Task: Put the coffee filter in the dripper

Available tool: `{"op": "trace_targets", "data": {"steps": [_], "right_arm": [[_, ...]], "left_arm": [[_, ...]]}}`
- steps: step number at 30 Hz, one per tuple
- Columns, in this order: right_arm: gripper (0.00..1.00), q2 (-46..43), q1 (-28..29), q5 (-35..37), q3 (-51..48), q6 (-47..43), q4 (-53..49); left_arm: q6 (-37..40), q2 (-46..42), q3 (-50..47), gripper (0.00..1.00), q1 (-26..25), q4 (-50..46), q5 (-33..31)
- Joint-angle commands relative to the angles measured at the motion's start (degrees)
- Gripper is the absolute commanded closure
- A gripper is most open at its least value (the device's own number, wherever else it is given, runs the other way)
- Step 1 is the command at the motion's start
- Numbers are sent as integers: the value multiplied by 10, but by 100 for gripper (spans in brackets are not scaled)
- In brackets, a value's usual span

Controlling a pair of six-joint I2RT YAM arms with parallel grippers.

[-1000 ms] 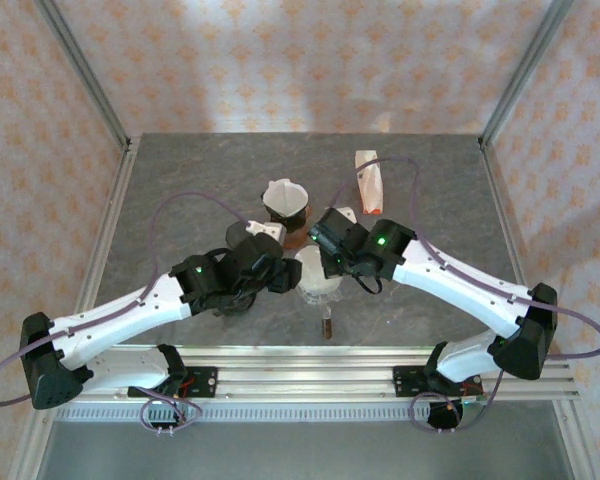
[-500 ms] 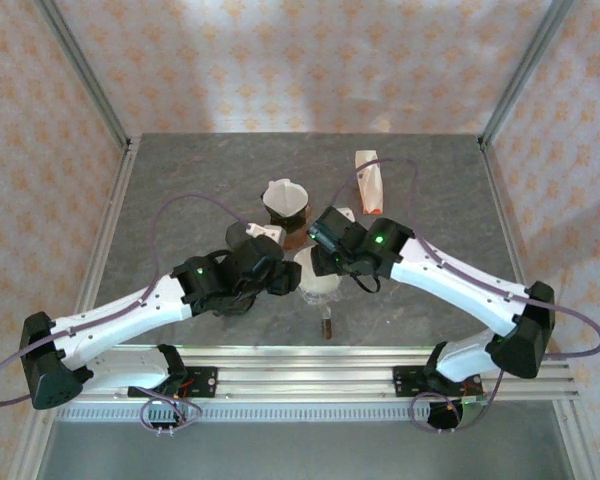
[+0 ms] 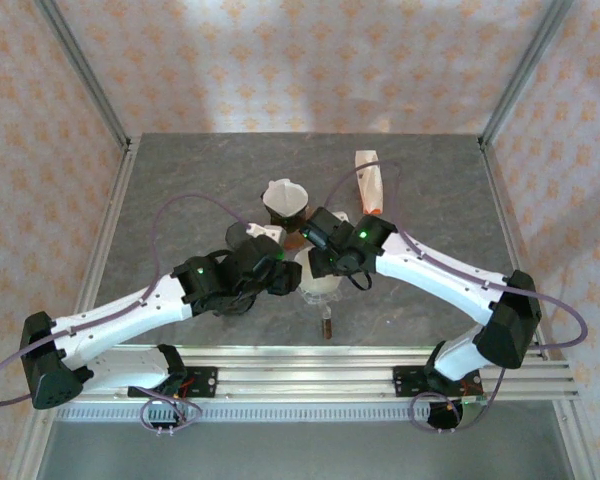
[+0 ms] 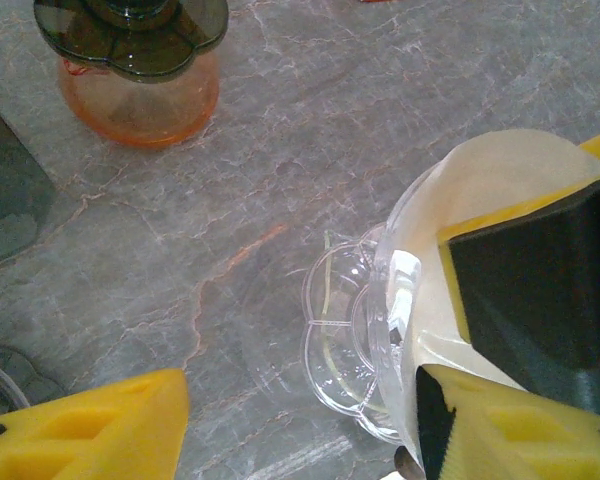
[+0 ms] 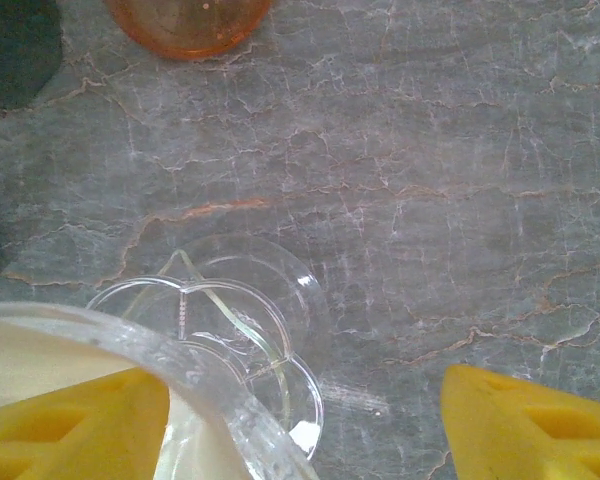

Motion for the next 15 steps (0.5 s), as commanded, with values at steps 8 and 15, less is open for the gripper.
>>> {"op": "trace_targets", "data": {"steps": [8, 15], "right_arm": [[28, 11, 5, 23, -44, -9, 26], [28, -13, 19, 43, -34, -2, 33]], "left_arm": [[0, 11, -10, 38, 3, 4, 6], [-1, 7, -12, 38, 3, 2, 9]]}}
